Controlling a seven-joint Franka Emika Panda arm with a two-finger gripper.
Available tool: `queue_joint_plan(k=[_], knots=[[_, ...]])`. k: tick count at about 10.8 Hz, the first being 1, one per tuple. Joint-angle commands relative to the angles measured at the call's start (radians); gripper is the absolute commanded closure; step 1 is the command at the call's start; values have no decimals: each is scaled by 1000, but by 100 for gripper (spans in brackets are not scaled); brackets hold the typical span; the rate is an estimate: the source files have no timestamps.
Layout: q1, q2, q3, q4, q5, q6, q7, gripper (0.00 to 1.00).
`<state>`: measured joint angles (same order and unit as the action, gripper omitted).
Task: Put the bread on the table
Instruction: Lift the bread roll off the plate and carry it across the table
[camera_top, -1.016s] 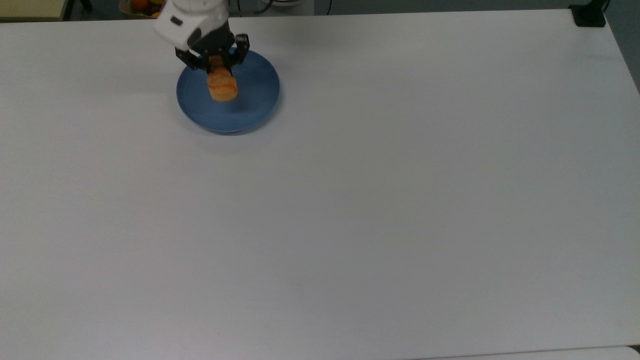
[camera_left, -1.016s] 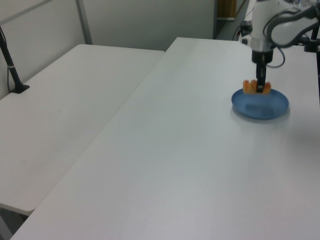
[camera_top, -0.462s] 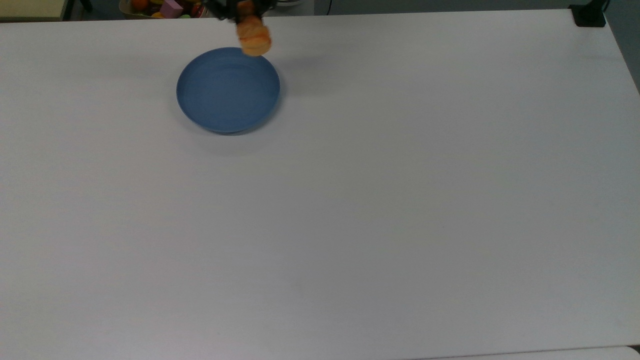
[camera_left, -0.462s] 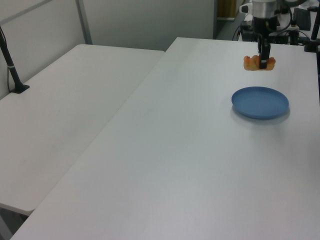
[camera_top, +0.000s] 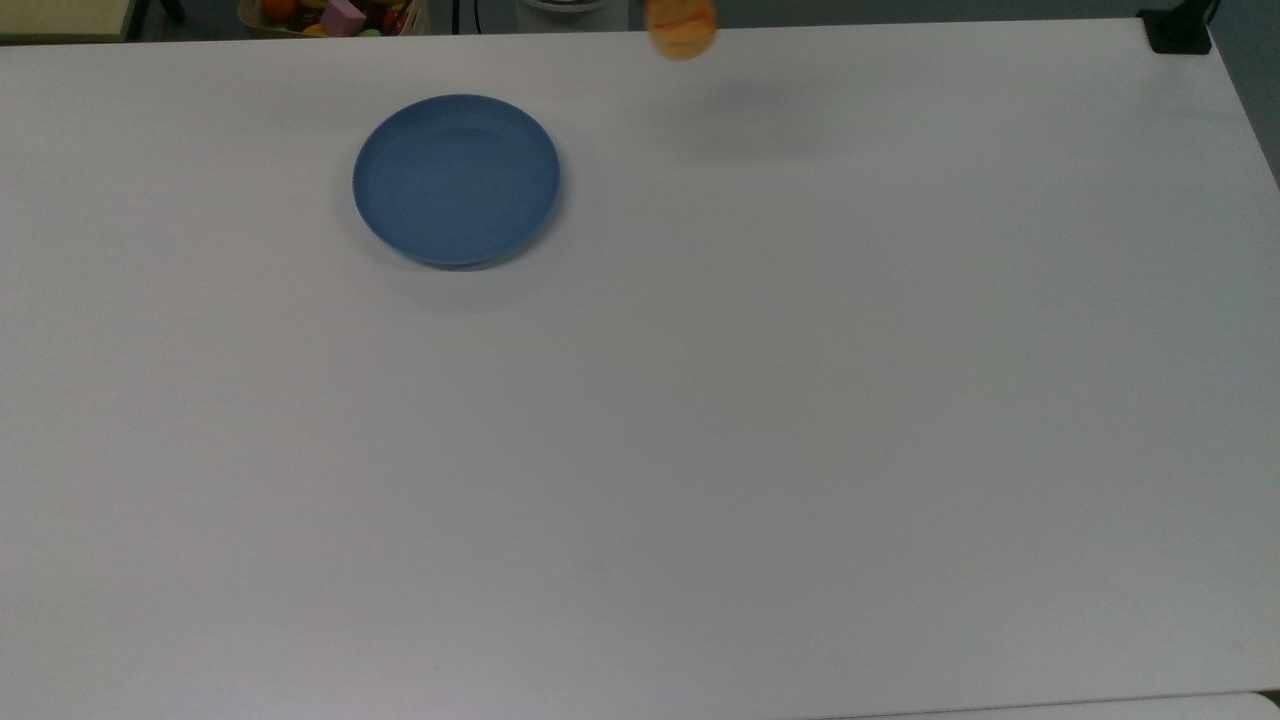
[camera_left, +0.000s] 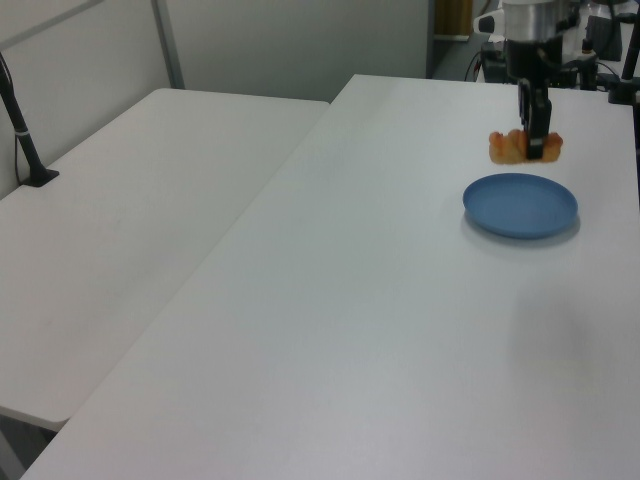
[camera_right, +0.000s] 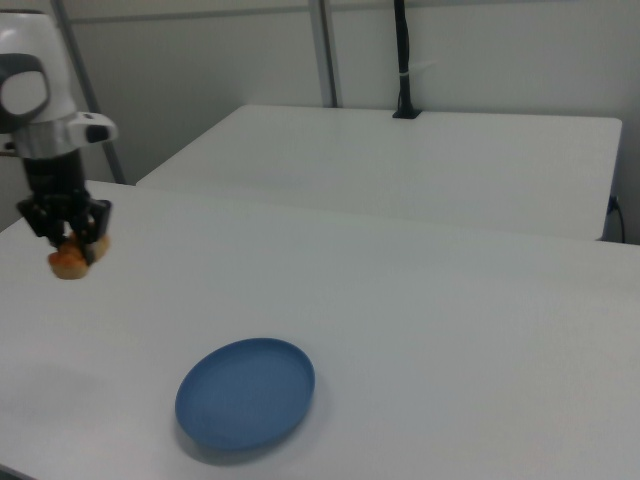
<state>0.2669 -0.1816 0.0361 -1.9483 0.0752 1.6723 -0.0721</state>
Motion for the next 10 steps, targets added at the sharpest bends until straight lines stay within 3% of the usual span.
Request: queue_joint_plan(k=[1, 5, 8, 10], knots=[[3, -1, 184, -7, 38, -2, 174, 61], [20, 79, 355, -52, 71, 202, 401, 61], [80, 169, 363, -107, 55, 415, 497, 61], [86, 215, 364, -126, 46, 469, 499, 61]])
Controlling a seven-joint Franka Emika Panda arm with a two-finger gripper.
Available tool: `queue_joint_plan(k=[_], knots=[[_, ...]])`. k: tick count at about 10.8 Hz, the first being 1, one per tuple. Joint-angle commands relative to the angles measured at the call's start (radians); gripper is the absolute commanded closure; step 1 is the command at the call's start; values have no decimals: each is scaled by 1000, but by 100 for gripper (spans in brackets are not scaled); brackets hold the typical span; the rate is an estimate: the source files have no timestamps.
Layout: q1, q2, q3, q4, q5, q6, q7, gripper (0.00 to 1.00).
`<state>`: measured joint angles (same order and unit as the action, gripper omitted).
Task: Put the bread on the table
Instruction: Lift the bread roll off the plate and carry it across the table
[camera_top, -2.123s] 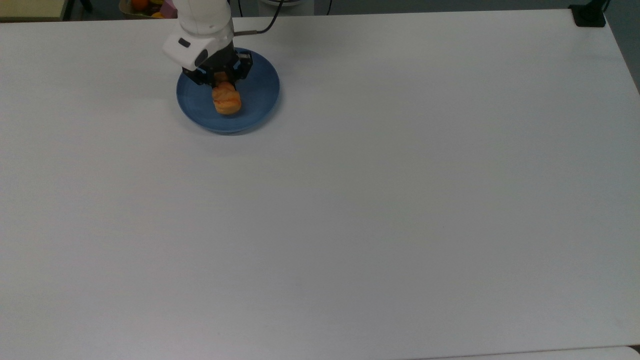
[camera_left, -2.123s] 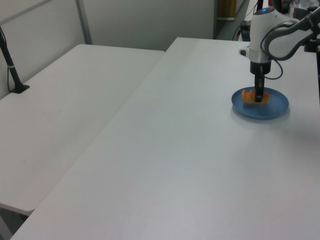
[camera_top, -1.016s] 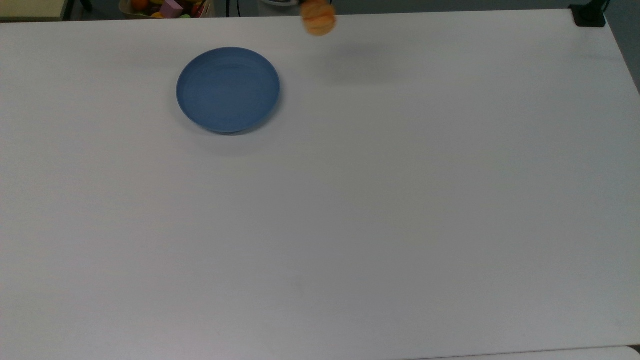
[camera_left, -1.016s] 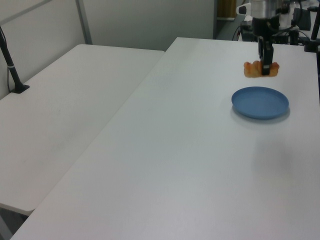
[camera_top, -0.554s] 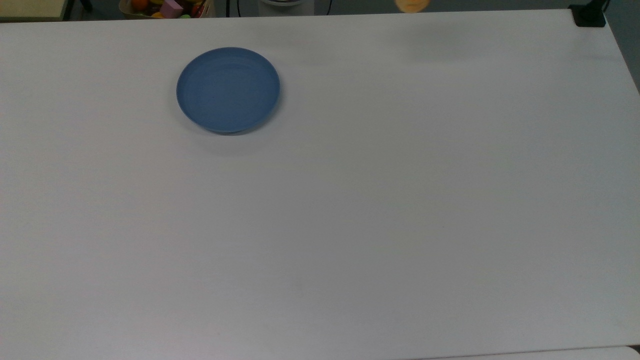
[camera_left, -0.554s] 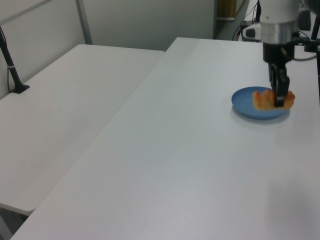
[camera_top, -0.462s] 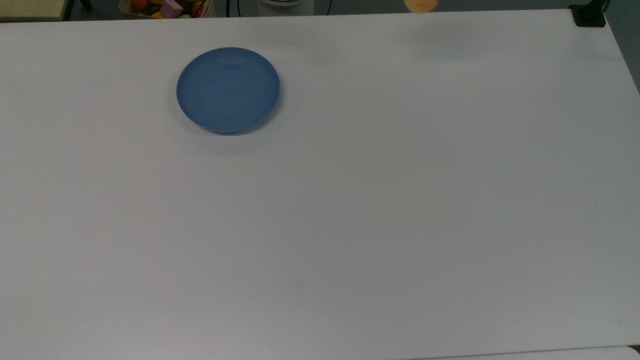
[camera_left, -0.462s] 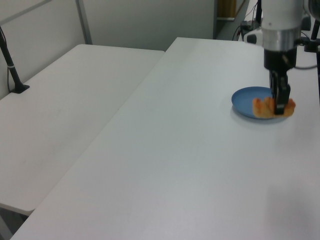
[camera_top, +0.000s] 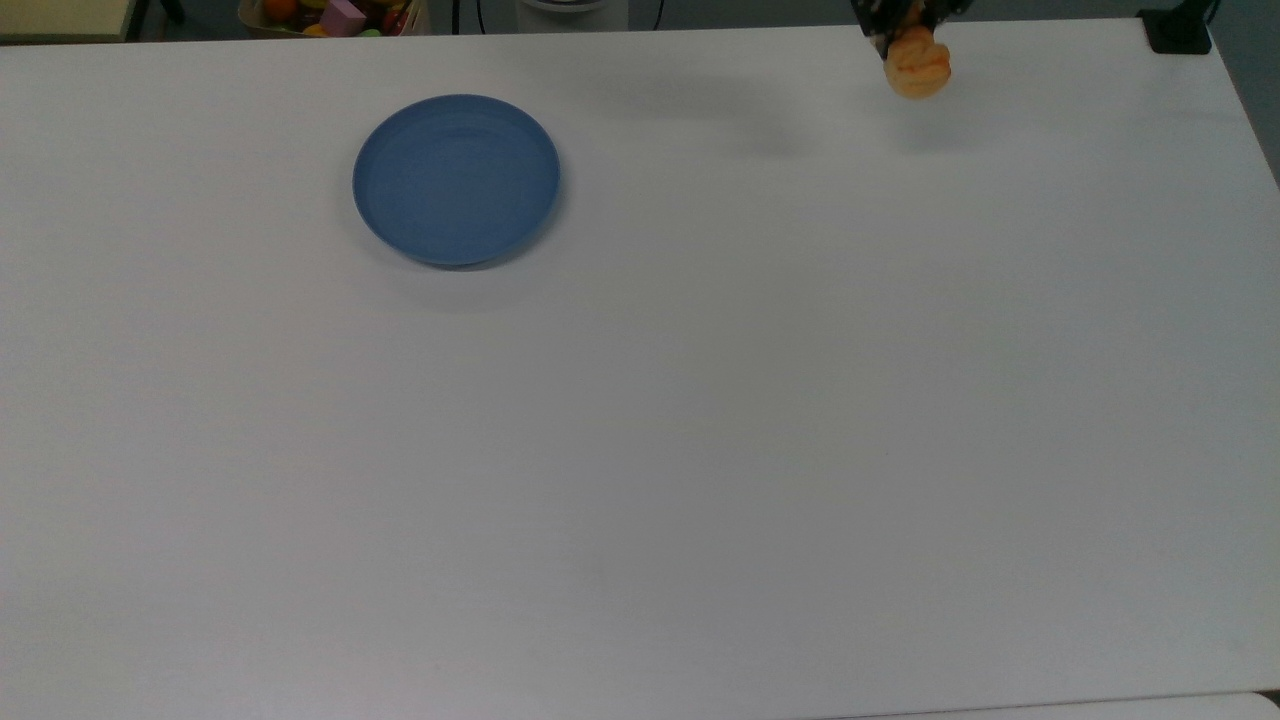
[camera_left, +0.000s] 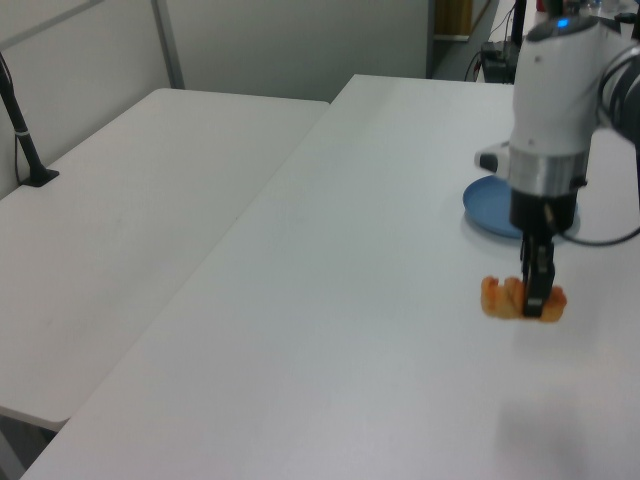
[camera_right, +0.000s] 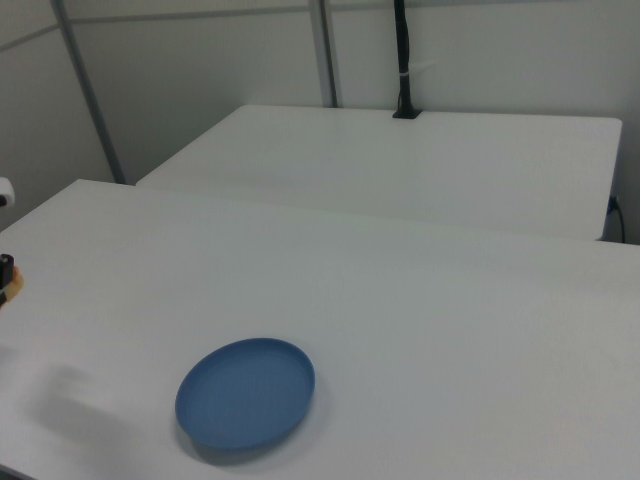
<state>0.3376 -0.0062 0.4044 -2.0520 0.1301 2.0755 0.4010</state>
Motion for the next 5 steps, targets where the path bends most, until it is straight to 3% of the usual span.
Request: queue_joint_plan(k=[1, 5], knots=[[32, 78, -4, -20, -26, 93, 27, 61], [57, 196, -4, -20, -70, 207, 32, 61]])
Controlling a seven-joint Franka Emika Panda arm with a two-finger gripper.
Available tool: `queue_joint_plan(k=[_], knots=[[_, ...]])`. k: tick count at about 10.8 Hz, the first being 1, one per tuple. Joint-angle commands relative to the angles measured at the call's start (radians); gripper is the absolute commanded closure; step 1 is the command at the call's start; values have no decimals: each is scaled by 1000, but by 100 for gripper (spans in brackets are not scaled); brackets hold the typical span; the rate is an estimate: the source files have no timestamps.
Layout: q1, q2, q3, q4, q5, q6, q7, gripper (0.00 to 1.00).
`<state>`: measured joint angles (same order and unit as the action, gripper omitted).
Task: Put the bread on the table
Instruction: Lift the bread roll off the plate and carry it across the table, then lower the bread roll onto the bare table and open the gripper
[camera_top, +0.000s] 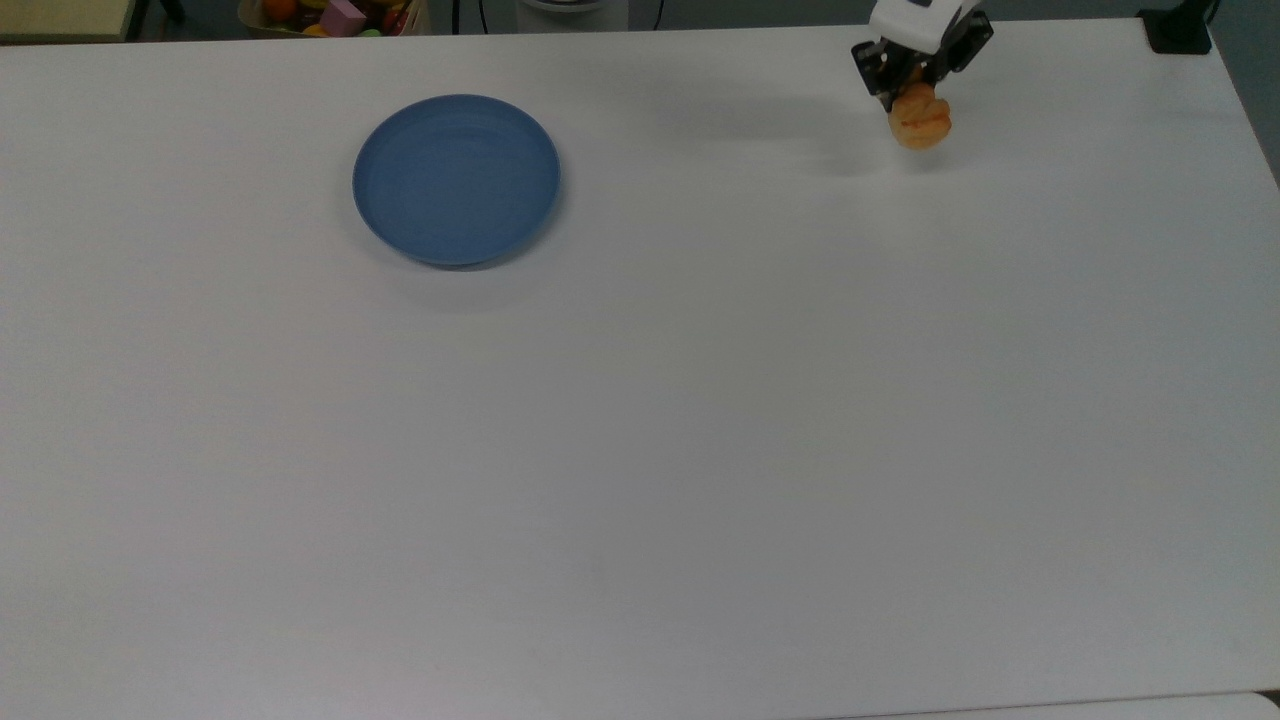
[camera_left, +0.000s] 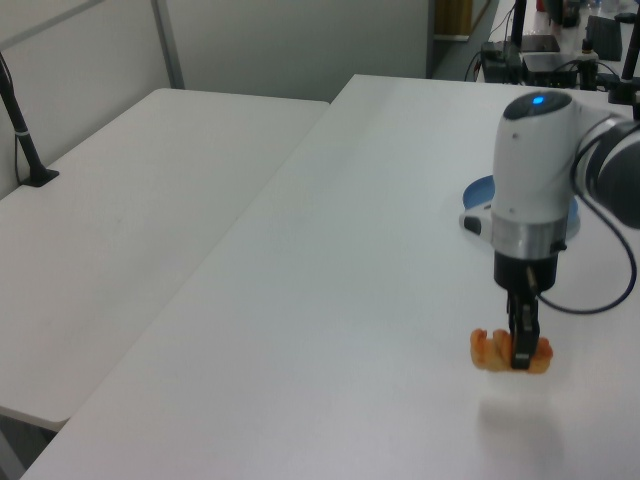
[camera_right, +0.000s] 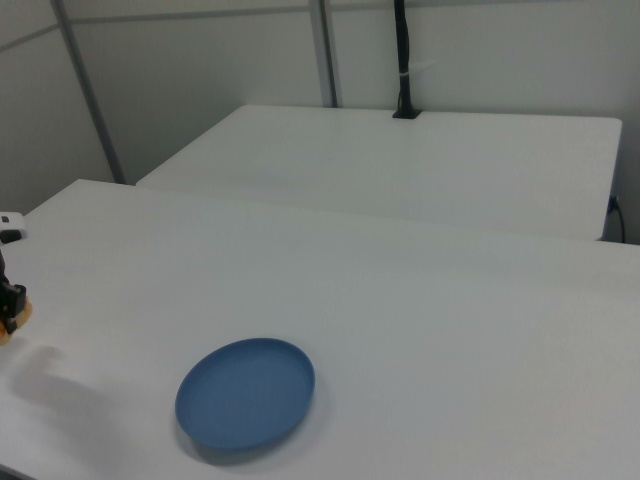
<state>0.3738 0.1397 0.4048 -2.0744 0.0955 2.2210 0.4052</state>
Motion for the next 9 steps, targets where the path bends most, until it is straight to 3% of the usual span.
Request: queue_joint_plan(k=[1, 6, 9], knots=[[31, 78, -4, 4, -51, 74, 40, 61], [28, 144, -4, 13, -108, 126, 73, 56], [28, 149, -6, 17, -108, 112, 78, 11]])
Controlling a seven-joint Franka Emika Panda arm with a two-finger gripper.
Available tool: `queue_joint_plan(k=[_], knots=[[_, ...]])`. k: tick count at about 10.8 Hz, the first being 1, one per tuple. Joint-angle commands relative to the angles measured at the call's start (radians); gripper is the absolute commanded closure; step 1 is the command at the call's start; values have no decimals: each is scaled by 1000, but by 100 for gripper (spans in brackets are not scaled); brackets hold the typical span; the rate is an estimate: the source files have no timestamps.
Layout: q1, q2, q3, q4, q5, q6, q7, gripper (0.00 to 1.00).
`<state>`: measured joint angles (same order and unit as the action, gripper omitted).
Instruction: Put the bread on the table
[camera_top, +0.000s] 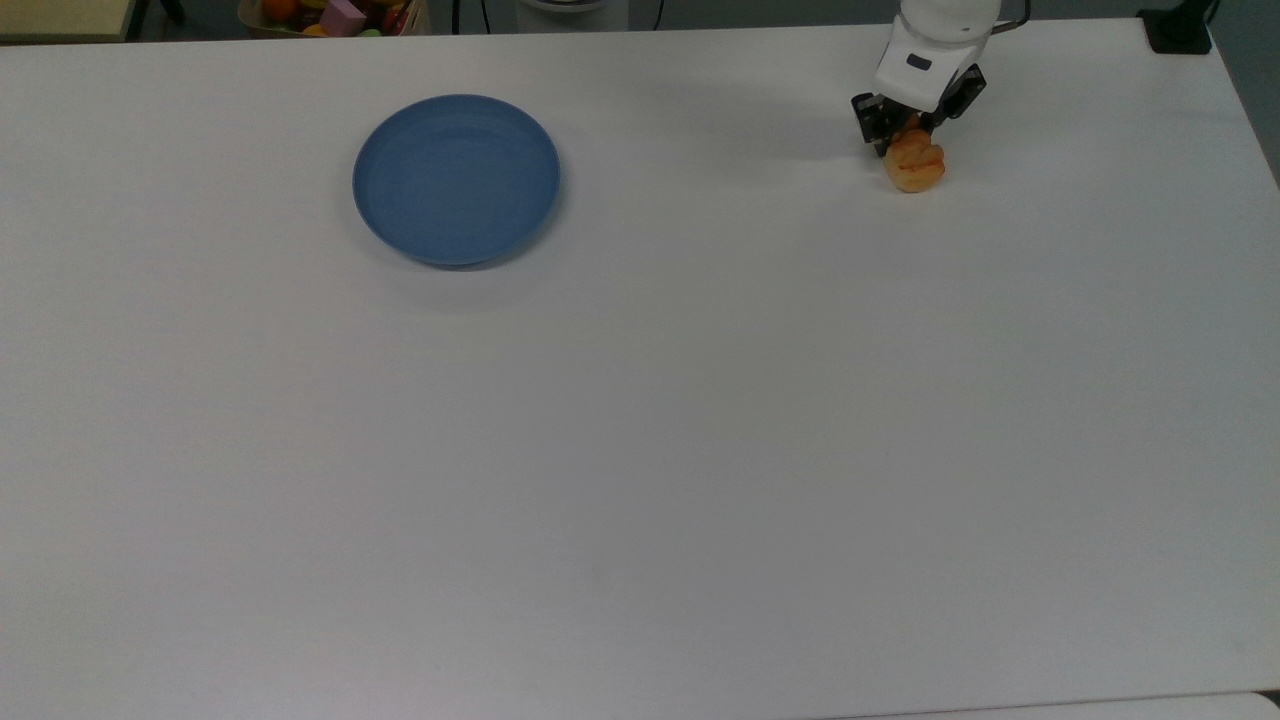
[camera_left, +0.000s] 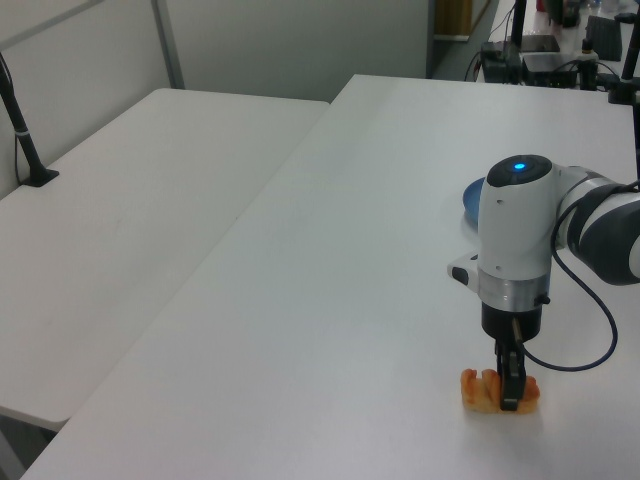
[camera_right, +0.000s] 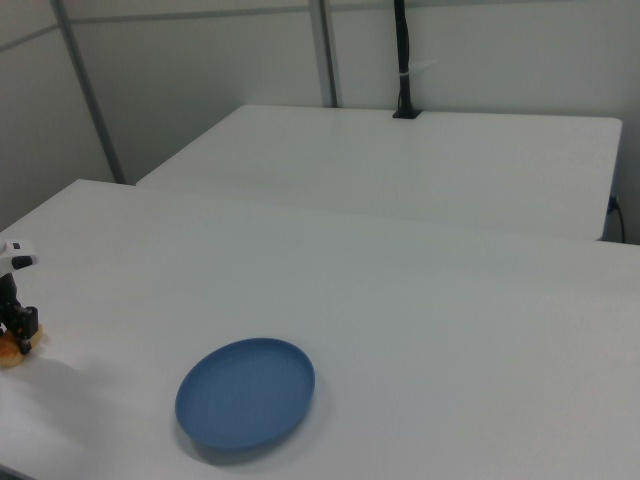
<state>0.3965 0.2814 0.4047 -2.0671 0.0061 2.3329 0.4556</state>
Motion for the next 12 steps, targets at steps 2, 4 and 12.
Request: queue_joint_plan(k=[2, 4, 12], knots=[[4, -5, -9, 27, -18, -20, 46, 0], [-4, -43, -12, 65, -18, -129, 49, 0], [-33, -297, -282, 237, -8, -503, 34, 0]])
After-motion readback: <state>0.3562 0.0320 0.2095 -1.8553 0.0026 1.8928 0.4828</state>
